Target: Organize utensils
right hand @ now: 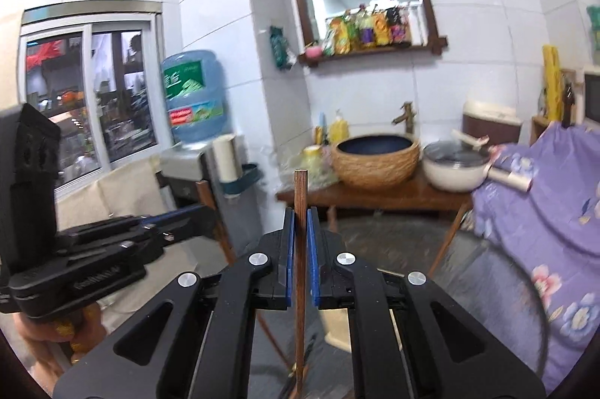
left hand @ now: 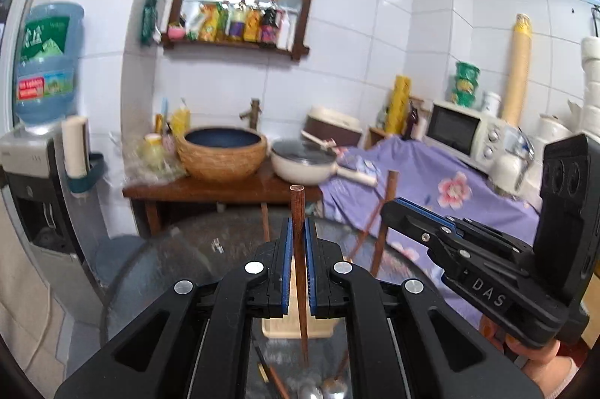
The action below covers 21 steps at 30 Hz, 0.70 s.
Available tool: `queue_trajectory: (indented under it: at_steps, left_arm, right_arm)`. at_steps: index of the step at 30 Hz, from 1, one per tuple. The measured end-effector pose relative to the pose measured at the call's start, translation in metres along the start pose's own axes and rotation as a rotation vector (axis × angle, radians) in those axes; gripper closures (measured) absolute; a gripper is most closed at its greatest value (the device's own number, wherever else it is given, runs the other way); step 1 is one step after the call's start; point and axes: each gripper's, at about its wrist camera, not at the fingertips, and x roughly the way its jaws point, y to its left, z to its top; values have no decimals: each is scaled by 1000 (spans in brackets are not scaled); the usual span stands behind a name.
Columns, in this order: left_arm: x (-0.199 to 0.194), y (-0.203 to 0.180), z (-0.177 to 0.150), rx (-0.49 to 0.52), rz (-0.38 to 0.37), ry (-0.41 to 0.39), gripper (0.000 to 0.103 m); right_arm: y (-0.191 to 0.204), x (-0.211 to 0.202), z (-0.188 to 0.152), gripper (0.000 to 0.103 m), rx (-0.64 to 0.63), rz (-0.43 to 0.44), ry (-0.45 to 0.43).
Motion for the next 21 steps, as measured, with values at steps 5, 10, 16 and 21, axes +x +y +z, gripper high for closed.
queue_trajectory:
  at_steps: [5, 10, 16, 21]
  left_arm:
    - [21, -5, 40, -15, 49, -36, 97]
    - [54, -4, 65, -54, 77, -50, 97]
    - [92, -5, 63, -83, 101, -51, 97]
    - [115, -4, 37, -74, 114, -4, 97]
  right_arm:
    - [-15, 18, 40, 96, -11, -93, -40]
    - [-28, 41, 62, 96, -33, -181, -79]
    - [-42, 70, 58, 96, -35, -234, -94]
    - [-53, 91, 26, 95, -33, -241, -56]
